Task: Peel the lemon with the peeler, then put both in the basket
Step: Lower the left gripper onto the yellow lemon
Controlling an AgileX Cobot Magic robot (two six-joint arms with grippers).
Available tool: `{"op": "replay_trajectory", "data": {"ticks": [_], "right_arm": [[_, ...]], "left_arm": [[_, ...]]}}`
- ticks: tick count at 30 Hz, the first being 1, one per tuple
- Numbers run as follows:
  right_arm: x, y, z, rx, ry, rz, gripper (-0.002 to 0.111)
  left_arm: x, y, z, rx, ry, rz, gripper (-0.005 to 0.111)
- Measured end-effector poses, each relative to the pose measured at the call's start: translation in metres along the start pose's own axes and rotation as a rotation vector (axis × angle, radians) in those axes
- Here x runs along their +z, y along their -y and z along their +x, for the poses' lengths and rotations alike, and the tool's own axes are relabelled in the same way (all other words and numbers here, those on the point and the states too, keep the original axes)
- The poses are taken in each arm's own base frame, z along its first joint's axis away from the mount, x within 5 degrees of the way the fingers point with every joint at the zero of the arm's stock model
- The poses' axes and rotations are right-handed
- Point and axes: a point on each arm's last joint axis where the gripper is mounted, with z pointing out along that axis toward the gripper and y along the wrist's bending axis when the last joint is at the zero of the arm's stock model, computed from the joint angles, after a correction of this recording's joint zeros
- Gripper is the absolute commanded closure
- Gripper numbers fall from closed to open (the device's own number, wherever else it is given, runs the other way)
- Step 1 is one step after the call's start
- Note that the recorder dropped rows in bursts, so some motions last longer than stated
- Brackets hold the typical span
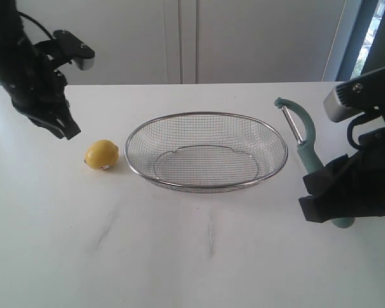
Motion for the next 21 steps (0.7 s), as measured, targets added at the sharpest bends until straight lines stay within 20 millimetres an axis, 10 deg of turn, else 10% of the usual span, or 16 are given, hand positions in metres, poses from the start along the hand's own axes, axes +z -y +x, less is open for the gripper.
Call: {"op": "replay_trajectory", "data": {"ticks": [7,14,21], "right_arm": [[0.0,0.0,0.0,0.0,0.001,0.0,0.108],[0.0,0.0,0.0,0.0,0.003,0.0,0.108],[0.0,0.0,0.0,0.0,0.005,0.0,0.108]], "left_arm": [[0.044,-0.028,-0.036,0.064,-0.073,0.055,0.095],[0.071,-0.031,-0.044,0.143,-0.031,0.051,0.012],[0.092,-0.035,-0.05,0.146,0.002,0.027,0.012]]}}
